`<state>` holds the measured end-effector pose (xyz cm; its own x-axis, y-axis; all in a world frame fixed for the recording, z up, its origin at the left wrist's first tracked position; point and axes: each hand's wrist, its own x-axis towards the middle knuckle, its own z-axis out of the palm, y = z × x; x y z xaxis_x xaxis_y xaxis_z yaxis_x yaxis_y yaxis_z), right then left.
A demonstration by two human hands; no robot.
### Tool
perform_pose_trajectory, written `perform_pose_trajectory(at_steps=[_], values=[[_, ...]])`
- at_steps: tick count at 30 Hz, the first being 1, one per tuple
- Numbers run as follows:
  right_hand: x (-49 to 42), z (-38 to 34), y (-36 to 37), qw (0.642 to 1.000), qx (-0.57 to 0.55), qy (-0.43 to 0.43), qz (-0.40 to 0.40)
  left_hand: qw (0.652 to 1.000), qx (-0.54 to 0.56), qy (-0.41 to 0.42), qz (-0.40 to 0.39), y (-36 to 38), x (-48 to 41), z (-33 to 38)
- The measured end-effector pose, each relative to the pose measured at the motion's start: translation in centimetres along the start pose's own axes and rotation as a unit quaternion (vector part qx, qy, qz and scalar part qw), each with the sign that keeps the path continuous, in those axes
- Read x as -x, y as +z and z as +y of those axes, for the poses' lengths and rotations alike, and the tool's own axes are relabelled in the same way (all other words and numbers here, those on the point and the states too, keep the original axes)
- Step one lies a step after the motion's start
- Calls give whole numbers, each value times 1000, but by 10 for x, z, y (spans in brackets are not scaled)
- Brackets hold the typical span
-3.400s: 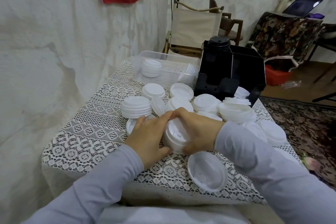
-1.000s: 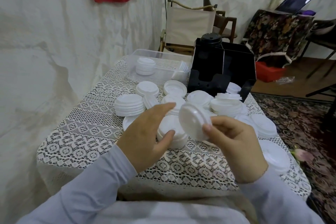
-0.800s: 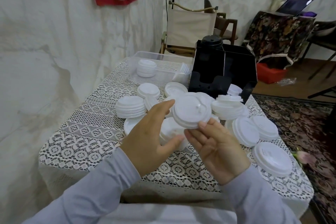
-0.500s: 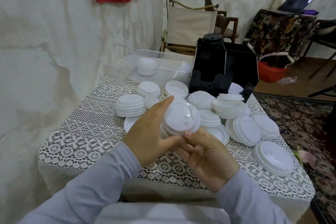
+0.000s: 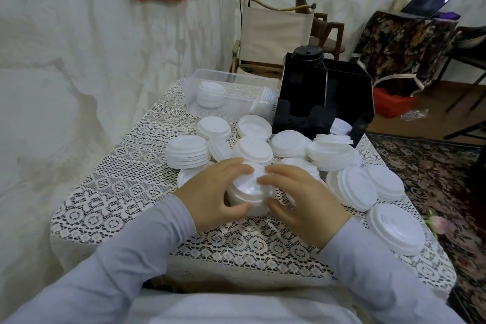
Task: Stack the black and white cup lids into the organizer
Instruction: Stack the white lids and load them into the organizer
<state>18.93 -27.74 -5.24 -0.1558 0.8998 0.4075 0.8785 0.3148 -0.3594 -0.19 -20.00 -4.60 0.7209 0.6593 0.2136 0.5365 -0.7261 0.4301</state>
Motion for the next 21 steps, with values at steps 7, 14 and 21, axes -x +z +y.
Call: perform_pose_trajectory(at_steps=[7,14,21], values=[[1,2,10,999,38,-11,-12,1000,-3,24,-17,8,-1,-9],[1,-2,9,999,27,-16,-1,984,-112,92,102,19,7,-8],[-9,-6,-3,998,44,-25,-34,995,-64,55,61,7,9,0]])
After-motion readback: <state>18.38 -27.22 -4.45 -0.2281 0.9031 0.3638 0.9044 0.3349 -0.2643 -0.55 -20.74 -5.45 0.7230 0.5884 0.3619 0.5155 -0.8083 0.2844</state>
